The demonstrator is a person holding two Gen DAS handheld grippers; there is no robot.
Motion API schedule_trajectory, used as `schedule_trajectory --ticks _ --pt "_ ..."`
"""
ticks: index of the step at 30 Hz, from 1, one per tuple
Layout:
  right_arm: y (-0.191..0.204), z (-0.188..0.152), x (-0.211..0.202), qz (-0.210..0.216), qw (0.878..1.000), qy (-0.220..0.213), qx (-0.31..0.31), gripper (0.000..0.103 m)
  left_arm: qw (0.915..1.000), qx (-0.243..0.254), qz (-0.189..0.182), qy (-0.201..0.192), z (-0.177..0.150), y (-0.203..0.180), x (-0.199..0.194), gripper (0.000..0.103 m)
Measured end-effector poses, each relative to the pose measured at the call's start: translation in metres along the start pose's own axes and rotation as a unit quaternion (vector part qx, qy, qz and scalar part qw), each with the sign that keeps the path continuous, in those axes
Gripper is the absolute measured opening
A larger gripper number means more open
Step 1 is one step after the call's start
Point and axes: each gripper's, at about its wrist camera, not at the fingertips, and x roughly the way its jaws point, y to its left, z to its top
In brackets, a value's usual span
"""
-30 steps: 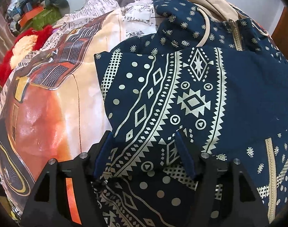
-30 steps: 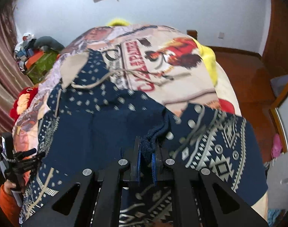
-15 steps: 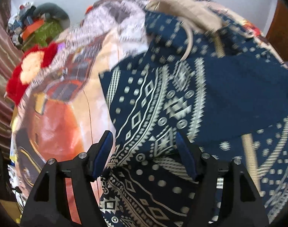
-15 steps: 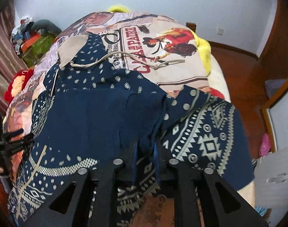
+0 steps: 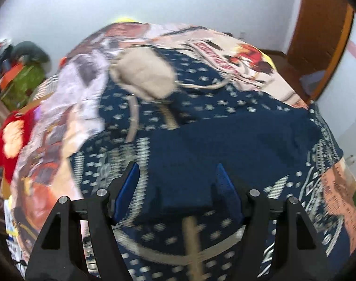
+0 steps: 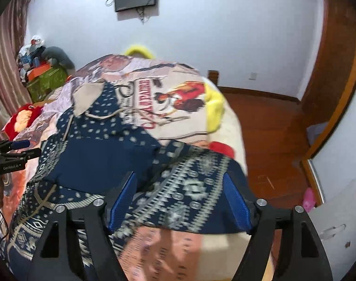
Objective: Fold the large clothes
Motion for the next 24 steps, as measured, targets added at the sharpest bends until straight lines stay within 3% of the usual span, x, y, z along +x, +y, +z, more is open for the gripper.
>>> schedule_trajectory --ticks 4,7,11,14,18,21,24 --pt "-0.042 -0.018 0.004 -0.003 0.999 0.028 0.039 0.080 0.9989 0.021 -0.025 0.033 0.009 -0.029 0.030 0.068" --pt "-0.082 -0.034 0.017 0.005 0.993 0.063 0.100 0.080 0.9972 0.027 -0.035 0.060 0.012 -0.044 0.053 0.068" --pt "-0.136 -0.059 0.044 0.040 0.965 0.116 0.230 0.080 0.9945 0.022 -0.051 0.089 0.014 -0.054 0.077 0.068" --pt "-0.164 -0.078 0.067 0.077 0.935 0.144 0.313 0.080 0.9940 0.020 -0.055 0.093 0.014 -0.058 0.084 0.068" --pt "-0.174 -0.092 0.092 0.117 0.908 0.167 0.365 0.080 0.9942 0.016 -0.059 0.089 0.015 -0.059 0.087 0.068" --pt "-0.176 -0.098 0.105 0.130 0.894 0.171 0.393 0.079 0.9944 0.013 -0.061 0.086 0.015 -0.059 0.089 0.068" --pt "-0.177 -0.096 0.111 0.132 0.892 0.164 0.399 0.075 0.9949 0.016 -0.057 0.081 0.015 -0.061 0.088 0.069"
